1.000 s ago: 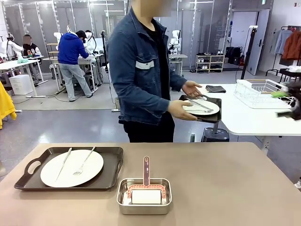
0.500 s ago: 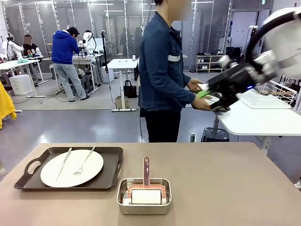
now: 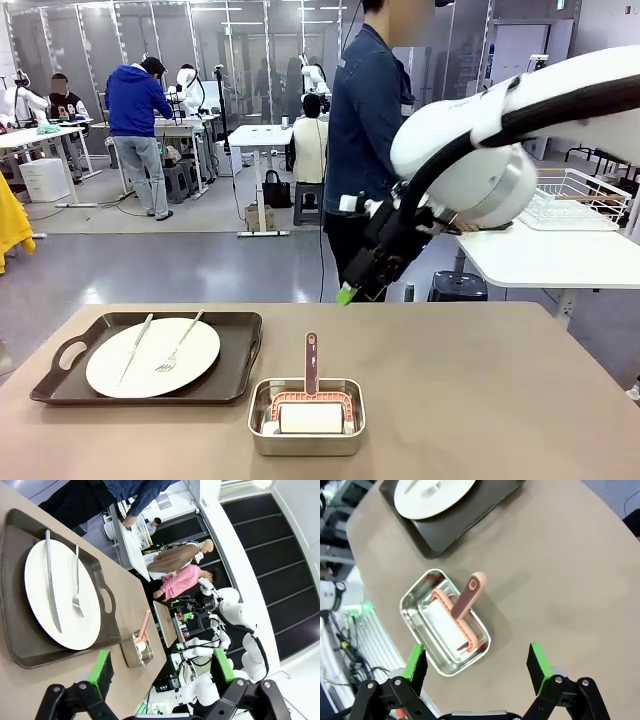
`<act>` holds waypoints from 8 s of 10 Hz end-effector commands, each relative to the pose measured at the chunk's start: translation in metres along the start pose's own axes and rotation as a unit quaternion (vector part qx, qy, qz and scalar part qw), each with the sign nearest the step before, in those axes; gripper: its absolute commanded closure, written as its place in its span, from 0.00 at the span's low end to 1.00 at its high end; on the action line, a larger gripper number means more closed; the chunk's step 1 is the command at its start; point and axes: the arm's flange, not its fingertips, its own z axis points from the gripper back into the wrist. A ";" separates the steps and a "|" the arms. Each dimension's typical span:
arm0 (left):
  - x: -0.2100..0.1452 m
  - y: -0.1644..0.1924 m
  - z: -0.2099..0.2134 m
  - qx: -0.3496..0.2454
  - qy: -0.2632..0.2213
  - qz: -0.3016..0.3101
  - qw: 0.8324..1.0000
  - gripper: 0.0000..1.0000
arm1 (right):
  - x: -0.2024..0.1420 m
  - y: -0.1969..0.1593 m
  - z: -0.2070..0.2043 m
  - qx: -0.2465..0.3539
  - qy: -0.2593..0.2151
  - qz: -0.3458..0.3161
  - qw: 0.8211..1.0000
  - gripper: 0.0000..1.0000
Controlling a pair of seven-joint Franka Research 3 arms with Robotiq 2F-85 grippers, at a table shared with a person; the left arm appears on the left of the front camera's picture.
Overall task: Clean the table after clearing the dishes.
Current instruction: When the left (or right) Handle tray is removed, use the left hand (or right hand) to clean the left (or right) side of the table with the Lint Roller.
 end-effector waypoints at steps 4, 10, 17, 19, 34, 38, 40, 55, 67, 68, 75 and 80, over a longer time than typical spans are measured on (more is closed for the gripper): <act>-0.001 -0.001 0.004 -0.006 0.006 -0.007 1.000 0.00 | 0.005 -0.002 -0.013 -0.004 0.010 0.025 1.000 0.00; -0.001 -0.001 0.004 -0.006 0.006 -0.007 1.000 0.00 | 0.022 -0.010 -0.017 -0.029 0.028 0.080 0.996 0.00; -0.001 -0.001 0.004 -0.006 0.006 -0.007 1.000 0.00 | 0.124 -0.034 -0.061 0.045 0.199 0.240 0.949 0.00; -0.001 -0.001 0.004 -0.006 0.006 -0.007 1.000 0.00 | 0.142 -0.032 -0.078 0.066 0.234 0.271 0.931 0.00; -0.001 -0.001 0.004 -0.006 0.006 -0.007 1.000 0.00 | 0.144 -0.015 -0.198 0.208 0.374 0.303 0.851 0.00; -0.001 -0.001 0.004 -0.006 0.006 -0.007 1.000 0.00 | 0.141 -0.014 -0.203 0.213 0.371 0.297 0.854 0.59; -0.001 -0.001 0.004 -0.006 0.006 -0.007 1.000 0.00 | 0.143 -0.013 -0.203 0.220 0.381 0.282 0.852 1.00; -0.001 -0.001 0.004 -0.006 0.006 -0.007 1.000 0.00 | -0.032 -0.053 0.028 0.065 0.192 -0.212 0.956 1.00; -0.001 -0.001 0.004 -0.006 0.006 -0.007 1.000 0.00 | -0.122 -0.092 0.026 0.023 -0.078 -0.422 0.903 1.00; -0.001 -0.001 0.004 -0.006 0.006 -0.007 1.000 0.00 | -0.117 -0.095 0.023 0.027 -0.069 -0.407 0.910 1.00; -0.001 -0.001 0.004 -0.006 0.006 -0.007 1.000 0.00 | -0.125 -0.094 0.022 0.088 -0.041 -0.406 0.909 0.78; -0.001 -0.001 0.004 -0.006 0.006 -0.007 1.000 0.00 | -0.125 -0.113 0.003 0.104 -0.039 -0.418 0.901 0.78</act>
